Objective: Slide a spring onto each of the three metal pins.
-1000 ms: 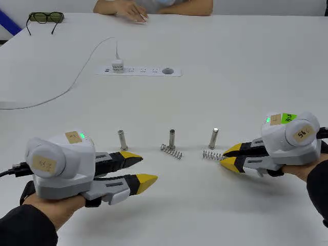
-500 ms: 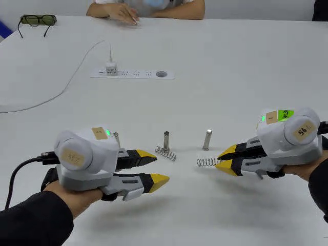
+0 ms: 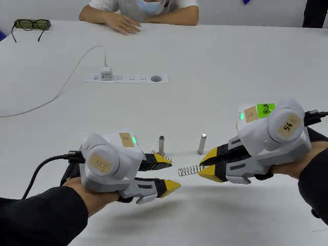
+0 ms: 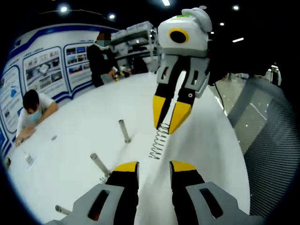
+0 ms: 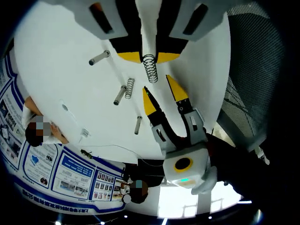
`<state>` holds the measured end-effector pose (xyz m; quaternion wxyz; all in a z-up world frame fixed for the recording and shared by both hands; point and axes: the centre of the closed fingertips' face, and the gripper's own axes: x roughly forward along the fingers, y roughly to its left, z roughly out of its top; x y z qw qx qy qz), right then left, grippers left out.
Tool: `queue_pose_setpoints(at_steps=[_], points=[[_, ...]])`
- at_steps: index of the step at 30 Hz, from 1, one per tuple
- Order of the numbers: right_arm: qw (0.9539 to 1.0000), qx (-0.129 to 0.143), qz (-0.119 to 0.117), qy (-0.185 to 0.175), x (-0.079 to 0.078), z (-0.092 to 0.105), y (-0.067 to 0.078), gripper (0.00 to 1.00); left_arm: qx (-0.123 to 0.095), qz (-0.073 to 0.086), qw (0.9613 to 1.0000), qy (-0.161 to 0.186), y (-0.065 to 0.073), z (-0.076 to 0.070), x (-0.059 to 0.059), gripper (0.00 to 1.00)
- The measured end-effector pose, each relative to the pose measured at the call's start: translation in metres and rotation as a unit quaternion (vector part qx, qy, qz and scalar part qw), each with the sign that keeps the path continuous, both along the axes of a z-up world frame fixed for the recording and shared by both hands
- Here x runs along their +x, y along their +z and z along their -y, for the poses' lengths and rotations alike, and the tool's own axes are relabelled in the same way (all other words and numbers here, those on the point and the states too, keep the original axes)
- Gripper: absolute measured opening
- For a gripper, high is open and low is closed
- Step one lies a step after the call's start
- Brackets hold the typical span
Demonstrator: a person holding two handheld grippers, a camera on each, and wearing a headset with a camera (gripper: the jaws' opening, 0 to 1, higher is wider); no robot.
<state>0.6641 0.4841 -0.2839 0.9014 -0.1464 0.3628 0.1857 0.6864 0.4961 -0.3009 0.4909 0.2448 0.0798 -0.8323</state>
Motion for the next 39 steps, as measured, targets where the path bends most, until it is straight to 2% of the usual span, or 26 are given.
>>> queue_pose_setpoints(at_steps=[6, 11, 19, 34, 39], points=[[0.9999, -0.002, -0.004, 0.011, 0.002, -0.008, 0.000, 0.11, -0.011, 0.008, 0.9999, -0.009, 0.004, 0.001, -0.003, 0.19], [0.9999, -0.005, 0.001, 0.015, 0.005, -0.012, 0.008, 0.11, -0.013, 0.015, 0.9997, -0.016, 0.004, 0.001, -0.005, 0.13], [0.9995, -0.013, 0.018, 0.022, 0.009, -0.017, 0.018, 0.11, -0.009, 0.009, 0.9998, -0.017, 0.004, 0.001, -0.010, 0.12], [0.9984, 0.006, 0.049, 0.028, 0.025, -0.034, 0.029, 0.11, -0.009, 0.002, 0.9997, -0.021, 0.005, 0.006, -0.015, 0.11], [0.9983, 0.007, 0.051, 0.026, 0.025, -0.032, 0.030, 0.11, -0.009, -0.001, 0.9998, -0.019, 0.006, 0.007, -0.014, 0.11]])
